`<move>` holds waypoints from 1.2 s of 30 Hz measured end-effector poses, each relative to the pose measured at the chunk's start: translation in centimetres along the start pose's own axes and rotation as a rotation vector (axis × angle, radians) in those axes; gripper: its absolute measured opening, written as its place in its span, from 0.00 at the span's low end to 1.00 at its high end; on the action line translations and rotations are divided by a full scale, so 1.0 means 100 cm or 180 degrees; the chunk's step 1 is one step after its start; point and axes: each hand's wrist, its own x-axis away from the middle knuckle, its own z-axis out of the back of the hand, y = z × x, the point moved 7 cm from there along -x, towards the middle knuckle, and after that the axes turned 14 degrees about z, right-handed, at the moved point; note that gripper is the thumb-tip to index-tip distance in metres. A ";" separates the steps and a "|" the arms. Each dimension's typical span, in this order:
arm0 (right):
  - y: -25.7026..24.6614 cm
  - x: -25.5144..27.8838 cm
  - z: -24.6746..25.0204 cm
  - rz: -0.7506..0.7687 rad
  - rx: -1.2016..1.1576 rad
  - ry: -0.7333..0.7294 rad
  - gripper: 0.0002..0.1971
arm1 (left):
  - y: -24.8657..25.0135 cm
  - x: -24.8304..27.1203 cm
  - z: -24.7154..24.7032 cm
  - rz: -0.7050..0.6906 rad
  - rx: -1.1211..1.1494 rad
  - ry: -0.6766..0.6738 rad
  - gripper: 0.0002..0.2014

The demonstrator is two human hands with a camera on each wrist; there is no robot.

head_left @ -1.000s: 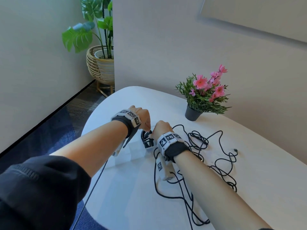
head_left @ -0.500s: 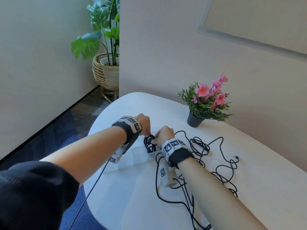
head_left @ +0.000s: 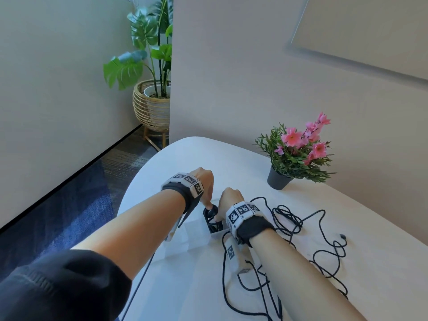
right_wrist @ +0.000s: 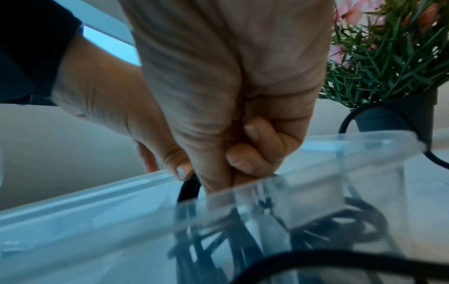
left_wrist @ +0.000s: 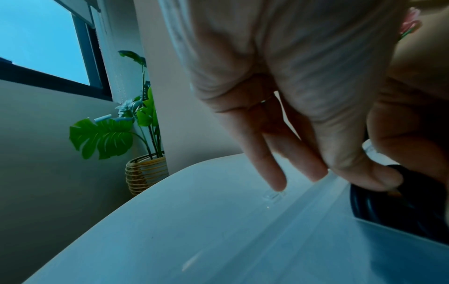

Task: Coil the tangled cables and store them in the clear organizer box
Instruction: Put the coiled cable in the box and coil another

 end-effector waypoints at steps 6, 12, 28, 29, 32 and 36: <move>0.002 -0.003 -0.005 0.0121 -0.0033 0.0046 0.20 | 0.007 -0.001 -0.001 0.0007 -0.0220 0.0144 0.19; 0.012 0.030 0.005 0.0507 -0.0720 -0.0085 0.05 | -0.004 0.009 -0.005 -0.0014 0.0070 0.0140 0.15; 0.124 0.184 0.058 0.0340 0.0498 0.2351 0.24 | 0.018 0.121 -0.031 -0.0768 0.0522 0.0720 0.10; 0.126 0.178 0.061 0.0322 0.0876 0.2199 0.31 | 0.020 0.128 -0.038 -0.0796 0.0552 0.0693 0.09; 0.144 0.156 0.066 0.0100 0.1425 0.1427 0.29 | 0.028 0.146 -0.058 -0.0845 0.0555 0.0550 0.09; 0.156 0.158 0.085 -0.0125 0.1142 0.0985 0.09 | 0.040 0.167 -0.078 -0.0955 0.0569 0.0474 0.08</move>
